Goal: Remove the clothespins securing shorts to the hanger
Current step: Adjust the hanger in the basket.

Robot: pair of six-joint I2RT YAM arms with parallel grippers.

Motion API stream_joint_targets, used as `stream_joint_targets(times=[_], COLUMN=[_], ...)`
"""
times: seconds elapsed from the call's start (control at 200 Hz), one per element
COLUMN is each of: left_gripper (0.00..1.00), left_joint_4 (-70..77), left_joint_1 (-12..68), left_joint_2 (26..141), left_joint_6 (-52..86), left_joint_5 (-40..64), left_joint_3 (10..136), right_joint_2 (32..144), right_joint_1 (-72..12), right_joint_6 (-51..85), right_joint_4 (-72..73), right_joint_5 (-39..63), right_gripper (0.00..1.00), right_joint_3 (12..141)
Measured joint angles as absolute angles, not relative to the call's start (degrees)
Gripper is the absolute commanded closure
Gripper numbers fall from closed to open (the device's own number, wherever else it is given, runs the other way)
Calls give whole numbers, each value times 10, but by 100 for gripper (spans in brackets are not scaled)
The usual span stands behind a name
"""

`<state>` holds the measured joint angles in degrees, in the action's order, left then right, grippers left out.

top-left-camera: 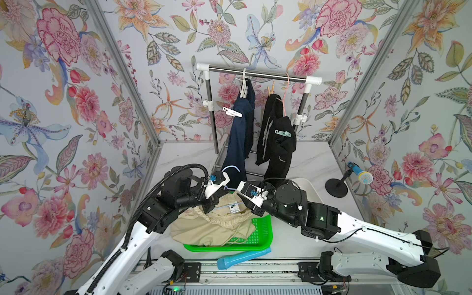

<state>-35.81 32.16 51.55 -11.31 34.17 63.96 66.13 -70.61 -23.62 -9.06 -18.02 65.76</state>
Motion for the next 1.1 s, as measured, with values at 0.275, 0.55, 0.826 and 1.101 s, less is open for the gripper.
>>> stream_joint_targets(times=[0.275, 0.55, 0.826, 1.101], left_gripper=[100, 100, 94, 39], left_joint_4=[-363, -365, -370, -316], left_joint_1=[322, 322, 322, 322], left_joint_2=[515, 521, 521, 487], left_joint_6=[-114, -114, -116, -79], left_joint_5=[346, 355, 352, 327], left_joint_3=[646, 647, 647, 648], right_joint_2=[694, 703, 705, 708], right_joint_1=[-708, -708, -715, -715], right_joint_6=[-278, -299, -359, -378], right_joint_4=[-92, -86, -92, -91], right_joint_5=[-180, -188, -195, -207], right_gripper=[65, 91, 100, 100], right_joint_3=[658, 660, 659, 659])
